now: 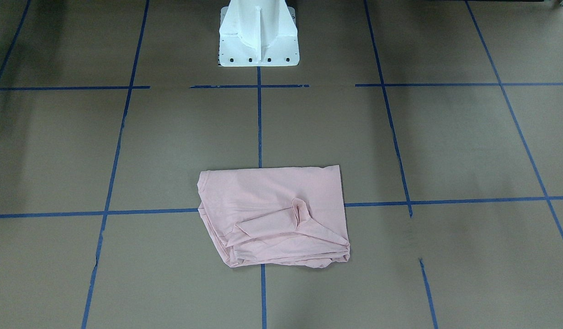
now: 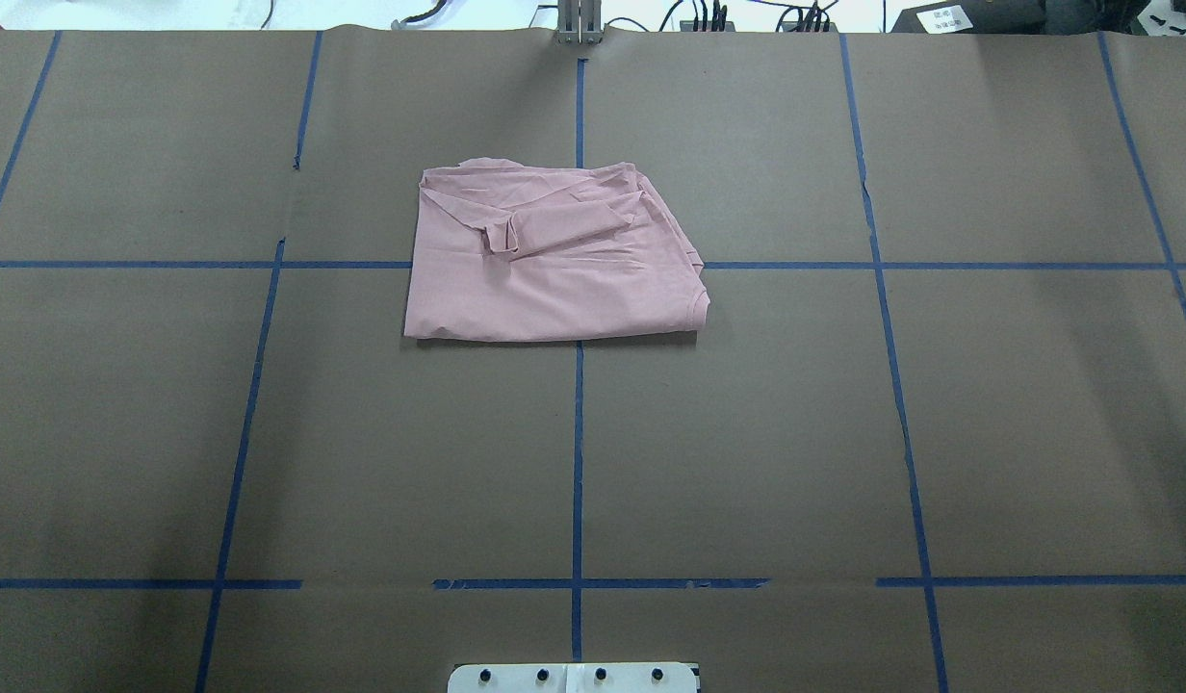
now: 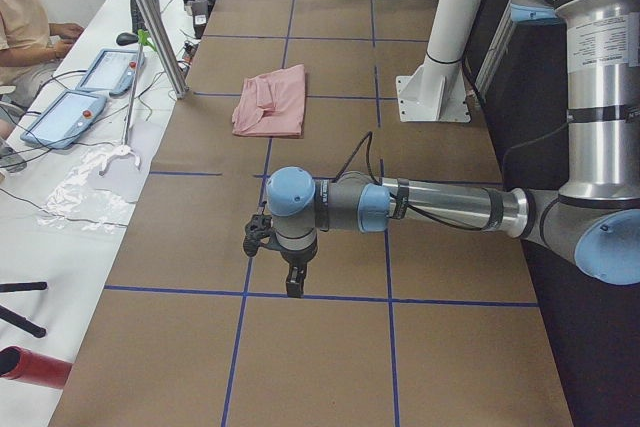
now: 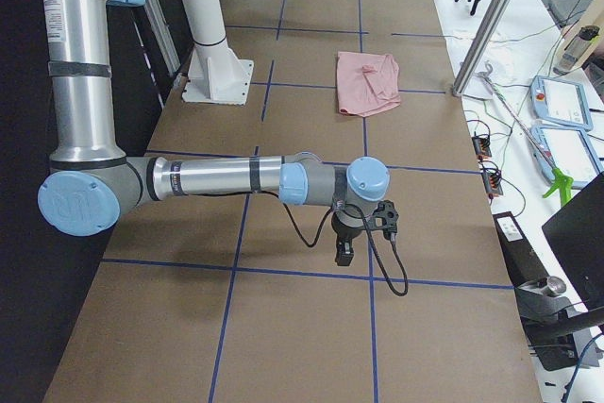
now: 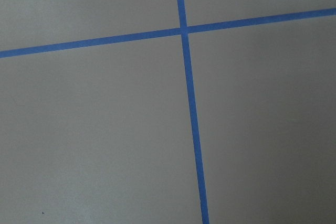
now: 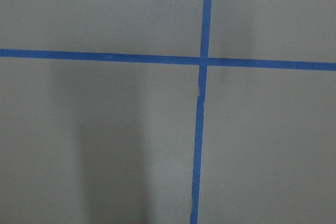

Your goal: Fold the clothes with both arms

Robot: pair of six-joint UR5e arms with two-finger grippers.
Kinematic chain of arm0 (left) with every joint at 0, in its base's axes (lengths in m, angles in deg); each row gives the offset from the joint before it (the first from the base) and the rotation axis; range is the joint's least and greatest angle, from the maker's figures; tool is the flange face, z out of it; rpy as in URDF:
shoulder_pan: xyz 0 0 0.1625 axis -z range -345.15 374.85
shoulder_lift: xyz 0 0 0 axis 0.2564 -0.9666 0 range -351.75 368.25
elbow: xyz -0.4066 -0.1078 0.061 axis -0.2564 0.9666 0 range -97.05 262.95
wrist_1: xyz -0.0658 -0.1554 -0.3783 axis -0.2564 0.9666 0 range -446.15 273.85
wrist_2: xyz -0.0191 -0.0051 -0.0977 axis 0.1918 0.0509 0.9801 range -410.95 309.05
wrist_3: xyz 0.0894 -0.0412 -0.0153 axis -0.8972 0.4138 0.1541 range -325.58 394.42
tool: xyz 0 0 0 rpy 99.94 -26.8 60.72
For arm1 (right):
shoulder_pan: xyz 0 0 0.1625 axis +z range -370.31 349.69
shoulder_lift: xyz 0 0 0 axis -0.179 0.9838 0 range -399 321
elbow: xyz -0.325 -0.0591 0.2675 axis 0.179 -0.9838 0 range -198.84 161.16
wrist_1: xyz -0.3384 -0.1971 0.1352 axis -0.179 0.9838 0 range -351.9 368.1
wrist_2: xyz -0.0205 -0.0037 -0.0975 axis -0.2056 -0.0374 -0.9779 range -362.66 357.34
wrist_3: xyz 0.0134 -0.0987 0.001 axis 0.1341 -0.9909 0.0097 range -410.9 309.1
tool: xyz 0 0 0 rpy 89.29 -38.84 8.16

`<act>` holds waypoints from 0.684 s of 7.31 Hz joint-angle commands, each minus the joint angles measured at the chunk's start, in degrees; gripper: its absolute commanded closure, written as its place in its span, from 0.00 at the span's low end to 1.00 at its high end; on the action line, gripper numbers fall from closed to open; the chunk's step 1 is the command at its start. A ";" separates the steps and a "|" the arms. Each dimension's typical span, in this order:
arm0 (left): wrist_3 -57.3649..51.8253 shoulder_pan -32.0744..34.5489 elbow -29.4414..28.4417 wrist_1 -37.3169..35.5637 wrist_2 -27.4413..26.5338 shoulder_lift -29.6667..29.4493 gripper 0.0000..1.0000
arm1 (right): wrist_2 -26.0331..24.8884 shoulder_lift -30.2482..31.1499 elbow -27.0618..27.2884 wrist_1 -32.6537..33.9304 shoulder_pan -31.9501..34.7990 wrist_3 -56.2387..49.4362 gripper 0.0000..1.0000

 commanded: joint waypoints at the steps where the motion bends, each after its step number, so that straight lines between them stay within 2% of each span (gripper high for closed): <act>1: -0.05 0.00 0.18 0.03 0.00 0.01 0.00 | 0.00 0.04 0.08 -0.02 0.00 -0.03 0.00; 5: -0.05 0.00 0.62 0.12 0.08 -0.07 0.00 | 0.00 0.04 0.17 -0.02 0.00 -0.03 0.00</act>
